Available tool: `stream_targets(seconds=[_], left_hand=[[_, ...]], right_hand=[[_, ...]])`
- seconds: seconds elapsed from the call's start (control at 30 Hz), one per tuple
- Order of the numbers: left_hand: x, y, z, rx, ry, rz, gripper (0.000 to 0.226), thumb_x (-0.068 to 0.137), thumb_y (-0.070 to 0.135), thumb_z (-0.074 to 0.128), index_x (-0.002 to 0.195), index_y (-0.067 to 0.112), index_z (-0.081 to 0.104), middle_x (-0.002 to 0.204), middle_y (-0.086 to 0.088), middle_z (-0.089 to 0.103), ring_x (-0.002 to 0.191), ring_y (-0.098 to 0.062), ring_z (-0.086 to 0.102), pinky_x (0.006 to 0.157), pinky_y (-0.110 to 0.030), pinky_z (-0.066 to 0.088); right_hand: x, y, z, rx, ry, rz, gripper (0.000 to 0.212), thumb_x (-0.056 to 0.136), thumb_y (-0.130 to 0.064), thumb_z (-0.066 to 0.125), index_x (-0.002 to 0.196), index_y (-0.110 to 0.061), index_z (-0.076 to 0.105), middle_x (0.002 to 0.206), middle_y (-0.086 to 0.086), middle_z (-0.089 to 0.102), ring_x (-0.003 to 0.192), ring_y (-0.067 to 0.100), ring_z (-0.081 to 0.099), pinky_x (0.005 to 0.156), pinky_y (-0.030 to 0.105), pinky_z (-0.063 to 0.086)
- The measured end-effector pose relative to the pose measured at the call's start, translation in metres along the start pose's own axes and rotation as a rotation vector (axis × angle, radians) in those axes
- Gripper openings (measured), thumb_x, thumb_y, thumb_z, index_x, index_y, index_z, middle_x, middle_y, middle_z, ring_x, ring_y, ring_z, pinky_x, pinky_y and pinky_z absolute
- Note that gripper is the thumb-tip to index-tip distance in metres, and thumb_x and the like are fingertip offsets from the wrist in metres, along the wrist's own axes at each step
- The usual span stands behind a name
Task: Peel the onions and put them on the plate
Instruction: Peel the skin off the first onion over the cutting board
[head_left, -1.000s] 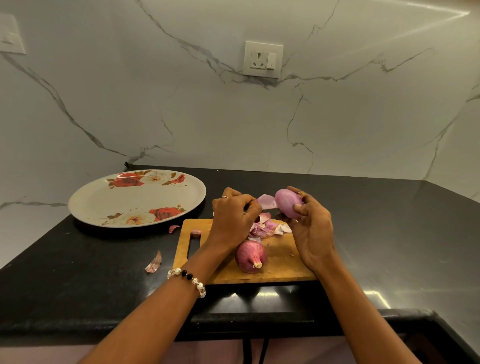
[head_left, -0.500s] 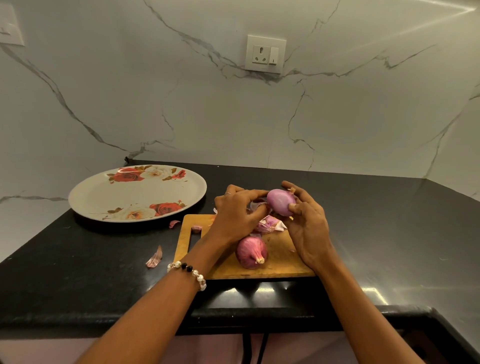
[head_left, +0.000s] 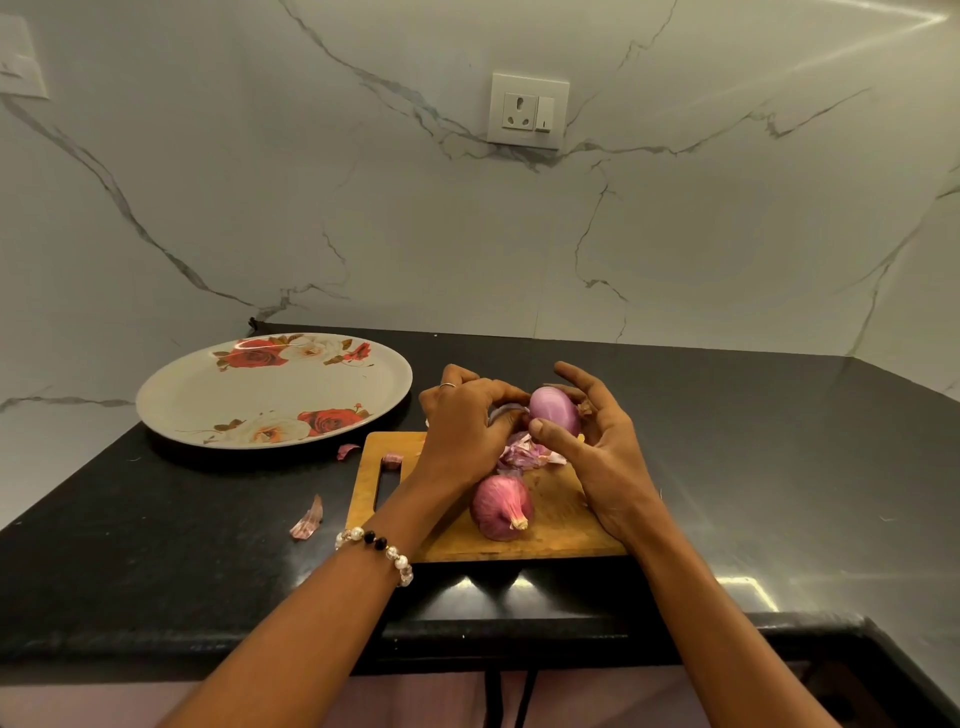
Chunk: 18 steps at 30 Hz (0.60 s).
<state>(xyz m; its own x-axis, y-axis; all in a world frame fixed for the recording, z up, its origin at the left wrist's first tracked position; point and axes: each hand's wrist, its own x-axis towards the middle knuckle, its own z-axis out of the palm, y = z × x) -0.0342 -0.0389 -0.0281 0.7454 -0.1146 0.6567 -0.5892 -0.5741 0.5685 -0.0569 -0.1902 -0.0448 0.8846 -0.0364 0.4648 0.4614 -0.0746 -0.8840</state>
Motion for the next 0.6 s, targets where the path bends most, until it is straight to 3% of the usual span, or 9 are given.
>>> stream_targets(seconds=[0.23, 0.33, 0.47, 0.6], left_hand=[[0.0021, -0.0023, 0.0008, -0.058, -0.081, -0.046, 0.020, 0.087, 0.019, 0.067, 0.107, 0.021, 0.069, 0.086, 0.024, 0.037, 0.102, -0.014, 0.045, 0.092, -0.045, 0.045], [0.0033, -0.0042, 0.0010, -0.108, -0.101, -0.071, 0.020, 0.087, 0.017, 0.067, 0.106, 0.025, 0.069, 0.092, 0.016, 0.042, 0.104, -0.018, 0.048, 0.092, -0.046, 0.047], [0.0044, -0.0070, -0.0016, -0.086, -0.106, 0.029, 0.027, 0.089, 0.007, 0.062, 0.100, 0.029, 0.072, 0.084, 0.029, 0.050, 0.098, -0.011, 0.040, 0.088, -0.048, 0.042], [0.0027, -0.0087, 0.0020, 0.007, -0.049, 0.111, 0.020, 0.088, 0.012, 0.064, 0.101, 0.025, 0.073, 0.091, 0.010, 0.064, 0.092, -0.009, 0.038, 0.077, -0.036, 0.034]], right_hand=[[0.0001, 0.0009, -0.0006, 0.085, -0.014, 0.070, 0.060, 0.081, -0.004, 0.075, 0.134, -0.022, 0.053, 0.127, 0.011, 0.057, 0.112, 0.031, 0.063, 0.090, 0.041, 0.058], [0.0005, -0.0018, 0.0013, 0.152, 0.008, 0.113, 0.053, 0.075, -0.014, 0.066, 0.127, -0.024, 0.058, 0.128, 0.012, 0.056, 0.110, 0.029, 0.064, 0.084, 0.034, 0.058], [0.0036, -0.0072, -0.0032, 0.402, 0.078, 0.171, 0.036, 0.094, 0.005, 0.045, 0.120, -0.015, 0.059, 0.120, 0.022, 0.059, 0.098, 0.023, 0.066, 0.071, 0.024, 0.057], [0.0038, -0.0084, -0.0030, 0.374, 0.068, 0.179, 0.041, 0.095, 0.009, 0.041, 0.123, -0.017, 0.057, 0.111, 0.017, 0.065, 0.091, 0.021, 0.071, 0.070, 0.025, 0.057]])
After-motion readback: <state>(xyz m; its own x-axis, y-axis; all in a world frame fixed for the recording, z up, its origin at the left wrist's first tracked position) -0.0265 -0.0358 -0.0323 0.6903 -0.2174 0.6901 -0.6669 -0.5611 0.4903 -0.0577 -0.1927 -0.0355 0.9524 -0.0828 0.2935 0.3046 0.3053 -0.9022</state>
